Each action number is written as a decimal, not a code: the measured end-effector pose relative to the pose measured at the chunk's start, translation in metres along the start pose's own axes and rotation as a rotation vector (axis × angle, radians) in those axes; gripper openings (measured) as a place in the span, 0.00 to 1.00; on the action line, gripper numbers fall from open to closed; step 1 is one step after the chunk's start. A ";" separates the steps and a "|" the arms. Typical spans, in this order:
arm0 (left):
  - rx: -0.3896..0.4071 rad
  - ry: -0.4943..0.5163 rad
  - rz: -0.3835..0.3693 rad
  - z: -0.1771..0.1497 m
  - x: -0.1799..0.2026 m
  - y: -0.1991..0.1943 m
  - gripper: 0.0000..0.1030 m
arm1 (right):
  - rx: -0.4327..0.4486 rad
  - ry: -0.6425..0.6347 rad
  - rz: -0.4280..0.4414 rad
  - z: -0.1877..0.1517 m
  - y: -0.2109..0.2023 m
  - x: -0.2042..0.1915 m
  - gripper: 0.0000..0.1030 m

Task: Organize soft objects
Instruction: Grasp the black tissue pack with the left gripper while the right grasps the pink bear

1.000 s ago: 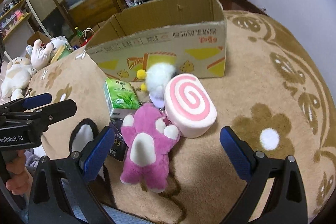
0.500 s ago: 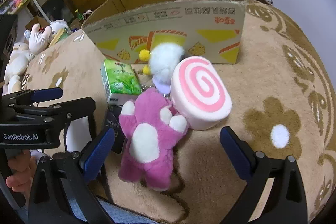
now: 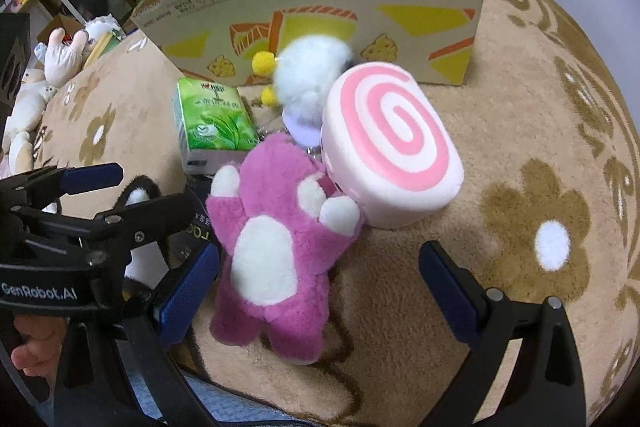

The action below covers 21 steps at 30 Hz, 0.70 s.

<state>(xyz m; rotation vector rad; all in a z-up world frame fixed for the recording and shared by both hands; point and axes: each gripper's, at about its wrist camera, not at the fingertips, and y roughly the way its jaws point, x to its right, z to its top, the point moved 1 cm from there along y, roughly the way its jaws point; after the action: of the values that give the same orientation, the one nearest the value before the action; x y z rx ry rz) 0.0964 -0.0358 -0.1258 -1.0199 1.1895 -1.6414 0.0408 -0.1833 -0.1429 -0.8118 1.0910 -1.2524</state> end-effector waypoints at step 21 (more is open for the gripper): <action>-0.113 -0.001 -0.044 0.015 0.002 0.042 0.95 | -0.072 -0.014 -0.009 0.000 0.022 -0.004 0.86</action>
<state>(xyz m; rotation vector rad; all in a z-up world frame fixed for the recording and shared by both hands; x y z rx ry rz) 0.1162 -0.0500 -0.1625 -1.1244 1.2794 -1.6218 0.0483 -0.1761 -0.1629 -0.8791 1.1277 -1.2192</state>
